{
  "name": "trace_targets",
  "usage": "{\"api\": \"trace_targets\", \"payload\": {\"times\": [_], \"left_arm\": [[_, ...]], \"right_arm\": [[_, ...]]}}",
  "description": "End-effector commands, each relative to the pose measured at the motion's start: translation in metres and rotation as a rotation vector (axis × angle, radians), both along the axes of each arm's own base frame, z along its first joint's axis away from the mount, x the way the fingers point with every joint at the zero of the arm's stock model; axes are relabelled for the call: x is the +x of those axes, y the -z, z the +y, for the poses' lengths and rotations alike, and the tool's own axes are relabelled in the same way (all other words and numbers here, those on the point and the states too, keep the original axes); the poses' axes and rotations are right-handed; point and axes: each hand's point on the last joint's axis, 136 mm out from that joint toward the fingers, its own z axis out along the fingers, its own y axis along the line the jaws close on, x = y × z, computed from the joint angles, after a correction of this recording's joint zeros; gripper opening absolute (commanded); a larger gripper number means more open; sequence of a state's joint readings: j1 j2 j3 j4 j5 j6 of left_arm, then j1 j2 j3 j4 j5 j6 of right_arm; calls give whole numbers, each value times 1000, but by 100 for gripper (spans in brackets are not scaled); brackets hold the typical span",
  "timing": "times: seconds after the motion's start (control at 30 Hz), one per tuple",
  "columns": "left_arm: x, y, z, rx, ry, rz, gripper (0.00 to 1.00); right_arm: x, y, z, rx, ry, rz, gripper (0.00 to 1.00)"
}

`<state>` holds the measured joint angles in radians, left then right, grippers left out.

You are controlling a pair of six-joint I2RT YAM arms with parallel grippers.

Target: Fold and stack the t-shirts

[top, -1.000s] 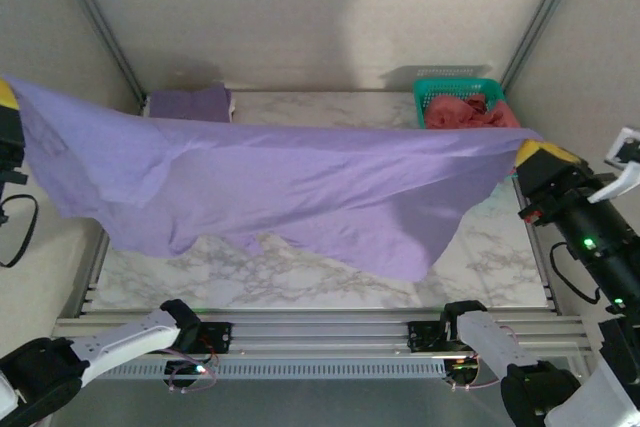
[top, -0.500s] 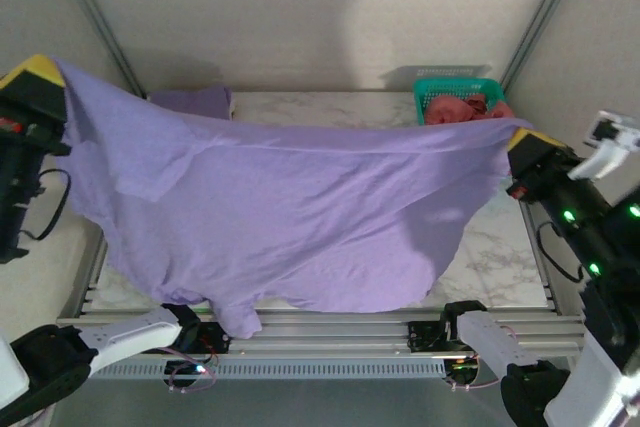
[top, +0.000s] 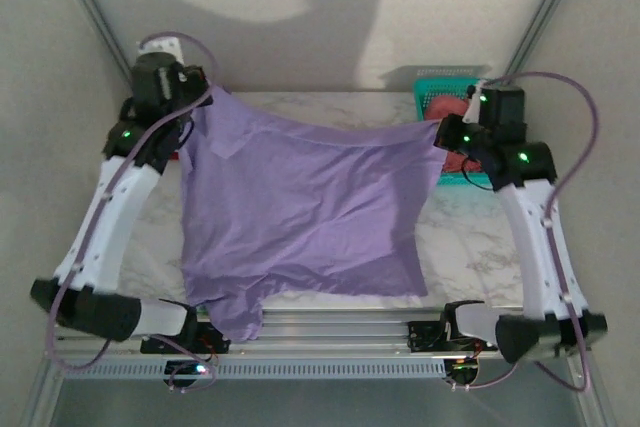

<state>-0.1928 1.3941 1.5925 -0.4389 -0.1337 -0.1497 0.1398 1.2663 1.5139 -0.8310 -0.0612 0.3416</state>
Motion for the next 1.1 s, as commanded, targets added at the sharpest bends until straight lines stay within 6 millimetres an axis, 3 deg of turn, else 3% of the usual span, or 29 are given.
{"api": "trace_targets", "payload": {"times": [0.0,0.13,0.23,0.33,0.47,0.5,0.53,0.57,0.6,0.63,0.73,0.87,1.07], "left_arm": [[44,7,-15,-75,103,-64,0],[111,77,-15,-79,133,64,0],[154,126,-16,-80,144,161,0],[194,163,-22,-77,165,221,0],[238,196,-28,-89,169,262,0],[248,195,-28,-97,162,249,4],[257,201,-27,-107,150,241,16],[264,203,-27,-120,142,226,27],[270,206,-27,-138,144,207,52],[274,206,-28,-156,147,187,62],[277,195,-28,-168,127,142,69],[262,161,-28,-162,103,129,72],[206,107,-24,-147,91,155,72]], "right_arm": [[53,30,-3,-77,5,17,0],[110,86,1,-123,-1,149,0],[148,115,4,-143,-1,210,0],[183,146,6,-173,-4,288,0],[218,169,6,-217,-10,321,0],[226,170,5,-228,-2,316,0],[232,170,4,-238,3,307,9],[238,170,3,-246,3,297,19],[242,168,3,-251,0,285,37],[245,163,5,-252,-6,272,52],[244,143,6,-233,-1,234,85],[225,109,18,-217,-37,194,89],[159,70,28,-229,-49,199,87]]}}
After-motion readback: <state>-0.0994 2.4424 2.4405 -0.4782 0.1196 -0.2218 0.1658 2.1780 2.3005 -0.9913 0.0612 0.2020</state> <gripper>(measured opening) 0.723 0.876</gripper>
